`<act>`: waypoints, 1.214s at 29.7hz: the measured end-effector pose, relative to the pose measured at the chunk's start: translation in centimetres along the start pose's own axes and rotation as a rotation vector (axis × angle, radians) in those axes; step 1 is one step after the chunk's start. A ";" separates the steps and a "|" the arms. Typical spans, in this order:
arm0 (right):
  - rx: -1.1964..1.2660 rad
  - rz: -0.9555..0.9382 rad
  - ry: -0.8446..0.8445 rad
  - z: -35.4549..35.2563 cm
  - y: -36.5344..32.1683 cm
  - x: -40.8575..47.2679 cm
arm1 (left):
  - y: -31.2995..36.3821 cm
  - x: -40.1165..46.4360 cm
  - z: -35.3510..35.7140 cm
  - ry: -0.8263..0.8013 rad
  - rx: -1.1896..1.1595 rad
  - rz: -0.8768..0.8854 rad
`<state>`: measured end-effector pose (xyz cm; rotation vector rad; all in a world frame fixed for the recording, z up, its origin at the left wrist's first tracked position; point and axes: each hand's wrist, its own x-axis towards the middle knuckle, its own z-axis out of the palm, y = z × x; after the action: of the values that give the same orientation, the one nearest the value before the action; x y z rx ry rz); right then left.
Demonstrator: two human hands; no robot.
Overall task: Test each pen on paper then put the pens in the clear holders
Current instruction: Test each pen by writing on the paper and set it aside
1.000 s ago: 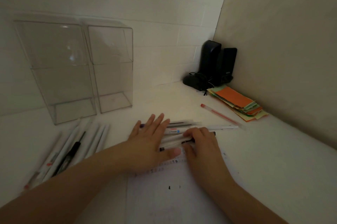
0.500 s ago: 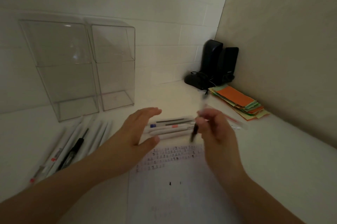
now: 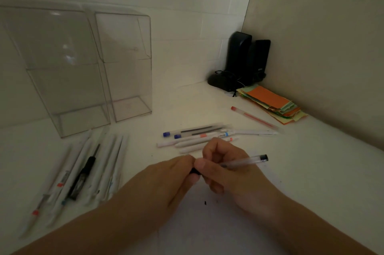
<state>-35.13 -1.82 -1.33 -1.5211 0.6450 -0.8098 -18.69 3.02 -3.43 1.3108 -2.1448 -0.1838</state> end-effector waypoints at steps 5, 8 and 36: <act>0.052 -0.027 -0.053 -0.2 -0.2 -0.2 | -0.1 0.3 -0.4 -0.040 -0.053 0.016; 0.042 -0.033 -0.059 -0.4 -0.3 -0.3 | -0.1 0.5 -0.5 -0.033 -0.077 0.049; -0.555 -0.049 0.266 -0.4 1.5 1.2 | -1.8 0.7 0.5 0.053 -0.212 -0.225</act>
<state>-34.66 -3.20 -2.69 -1.9477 1.0988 -0.9258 -17.80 1.39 -4.27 1.4112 -1.8741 -0.4498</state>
